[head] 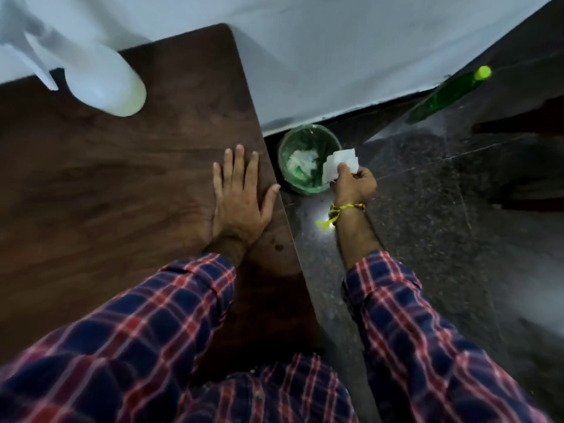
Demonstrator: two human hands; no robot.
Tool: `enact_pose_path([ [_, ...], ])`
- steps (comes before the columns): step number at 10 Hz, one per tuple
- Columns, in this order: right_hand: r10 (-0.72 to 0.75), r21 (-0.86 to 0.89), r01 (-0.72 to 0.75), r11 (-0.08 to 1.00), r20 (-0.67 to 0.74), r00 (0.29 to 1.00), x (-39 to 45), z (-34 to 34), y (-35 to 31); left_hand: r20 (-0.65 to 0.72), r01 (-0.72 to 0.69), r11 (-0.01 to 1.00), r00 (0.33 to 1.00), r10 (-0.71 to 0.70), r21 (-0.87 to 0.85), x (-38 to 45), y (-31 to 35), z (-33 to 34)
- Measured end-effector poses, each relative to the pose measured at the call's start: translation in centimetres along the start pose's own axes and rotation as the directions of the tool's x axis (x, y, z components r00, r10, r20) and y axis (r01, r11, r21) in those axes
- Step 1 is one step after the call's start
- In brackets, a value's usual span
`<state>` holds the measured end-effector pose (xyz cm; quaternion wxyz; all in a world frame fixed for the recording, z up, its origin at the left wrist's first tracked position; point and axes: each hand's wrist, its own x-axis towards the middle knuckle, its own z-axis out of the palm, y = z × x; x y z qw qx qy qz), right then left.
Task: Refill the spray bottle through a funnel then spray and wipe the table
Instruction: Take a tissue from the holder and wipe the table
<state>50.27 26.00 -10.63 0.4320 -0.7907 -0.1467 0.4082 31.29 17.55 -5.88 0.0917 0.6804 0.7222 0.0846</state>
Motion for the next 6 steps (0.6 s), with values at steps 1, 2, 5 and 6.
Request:
enact_pose_path([
  [1, 0.102, -0.016, -0.101, 0.995, 0.046, 0.994, 2.1, 3.2, 1.2, 0.0, 0.005, 1.0, 1.0, -0.005, 0.002, 0.2, -0.1, 0.0],
  [2, 0.138, -0.004, -0.138, 0.99, 0.057, 0.989, 3.0, 5.7, 0.9, -0.006, 0.008, 1.0, 1.0, -0.008, -0.012, 0.3, -0.1, 0.0],
  [5, 0.189, -0.018, -0.189, 0.982, 0.028, 0.982, 6.0, 9.3, 0.0, -0.034, 0.007, 1.0, 0.999, -0.007, 0.001, 0.1, 0.1, 0.3],
  [6, 0.233, 0.041, -0.235, 0.971, 0.039, 0.972, 7.9, 9.7, 0.8, -0.038, 0.002, 1.0, 0.999, -0.002, 0.002, 0.2, -0.1, 0.4],
])
